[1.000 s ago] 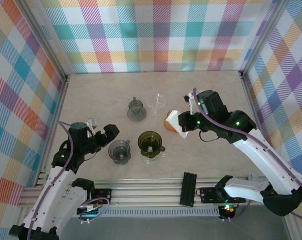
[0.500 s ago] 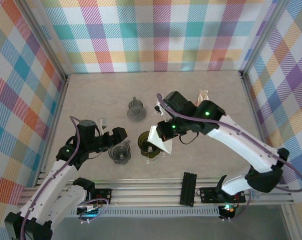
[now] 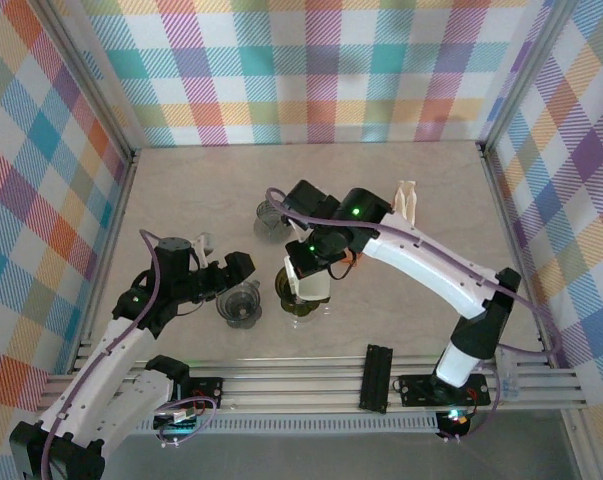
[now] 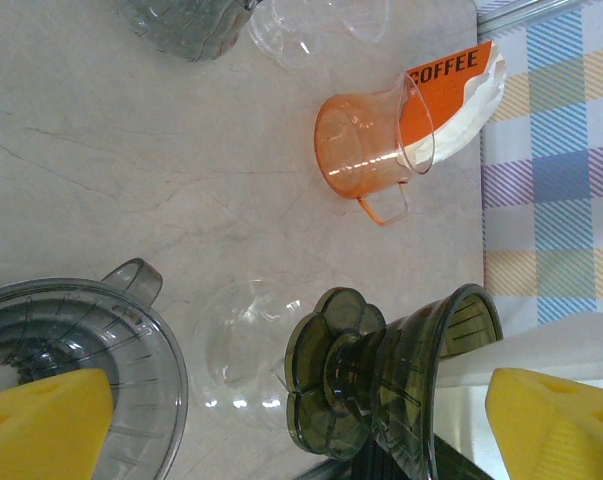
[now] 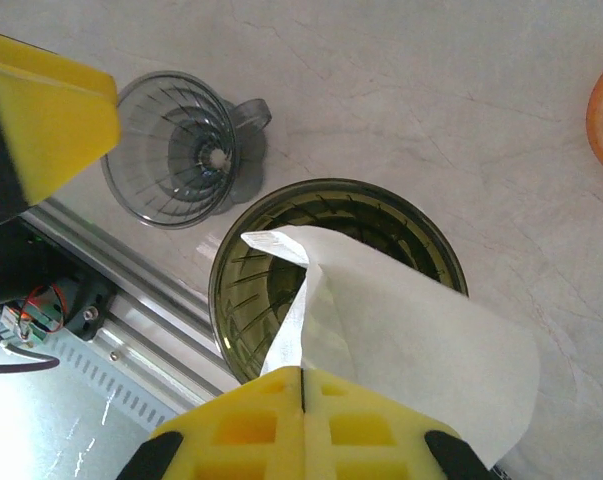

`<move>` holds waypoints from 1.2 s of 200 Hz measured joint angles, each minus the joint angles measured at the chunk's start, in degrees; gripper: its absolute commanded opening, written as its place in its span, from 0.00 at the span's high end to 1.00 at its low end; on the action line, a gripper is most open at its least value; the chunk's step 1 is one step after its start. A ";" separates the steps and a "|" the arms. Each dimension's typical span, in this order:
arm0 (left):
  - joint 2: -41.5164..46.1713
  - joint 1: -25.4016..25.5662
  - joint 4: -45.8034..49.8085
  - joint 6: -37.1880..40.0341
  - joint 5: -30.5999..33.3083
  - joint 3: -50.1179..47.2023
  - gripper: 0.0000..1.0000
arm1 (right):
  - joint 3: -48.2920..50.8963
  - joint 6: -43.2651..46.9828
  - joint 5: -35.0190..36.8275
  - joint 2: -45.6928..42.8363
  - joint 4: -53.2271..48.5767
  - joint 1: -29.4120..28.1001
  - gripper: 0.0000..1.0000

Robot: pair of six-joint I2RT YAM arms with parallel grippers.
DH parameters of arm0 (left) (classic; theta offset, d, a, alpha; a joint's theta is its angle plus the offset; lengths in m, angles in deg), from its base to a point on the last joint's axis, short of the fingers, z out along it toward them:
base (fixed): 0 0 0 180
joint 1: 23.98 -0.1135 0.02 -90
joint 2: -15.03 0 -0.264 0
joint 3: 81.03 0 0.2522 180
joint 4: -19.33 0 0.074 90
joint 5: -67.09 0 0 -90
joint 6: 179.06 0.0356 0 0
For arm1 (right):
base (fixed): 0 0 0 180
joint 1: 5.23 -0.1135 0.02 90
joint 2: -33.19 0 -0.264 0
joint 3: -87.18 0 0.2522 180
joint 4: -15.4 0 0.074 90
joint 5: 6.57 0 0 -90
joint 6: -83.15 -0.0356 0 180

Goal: Place the coffee filter in the dripper

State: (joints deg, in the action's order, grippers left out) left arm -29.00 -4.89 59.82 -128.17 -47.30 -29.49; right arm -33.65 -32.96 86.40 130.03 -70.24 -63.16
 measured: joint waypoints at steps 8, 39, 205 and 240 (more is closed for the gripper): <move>-0.04 0.00 -0.11 -0.02 0.00 0.00 0.04 | 0.00 0.07 0.00 0.57 0.00 -0.02 1.00; -0.17 0.00 -0.13 -0.02 0.00 0.00 0.04 | -0.20 0.48 0.00 2.69 0.28 -0.07 1.00; 0.13 6.43 -0.09 -0.48 1.53 2.93 0.18 | 15.98 -0.76 4.72 -12.68 13.57 -0.17 0.36; -3.61 12.61 0.70 0.39 4.48 7.48 0.25 | 25.97 -2.03 7.91 -20.92 19.52 -0.17 0.31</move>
State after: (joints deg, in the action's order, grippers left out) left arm -32.60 7.72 60.51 -127.78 -42.82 -22.02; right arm -7.68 -34.99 94.31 109.11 -50.72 -63.34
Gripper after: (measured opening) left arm 0.783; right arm 0.685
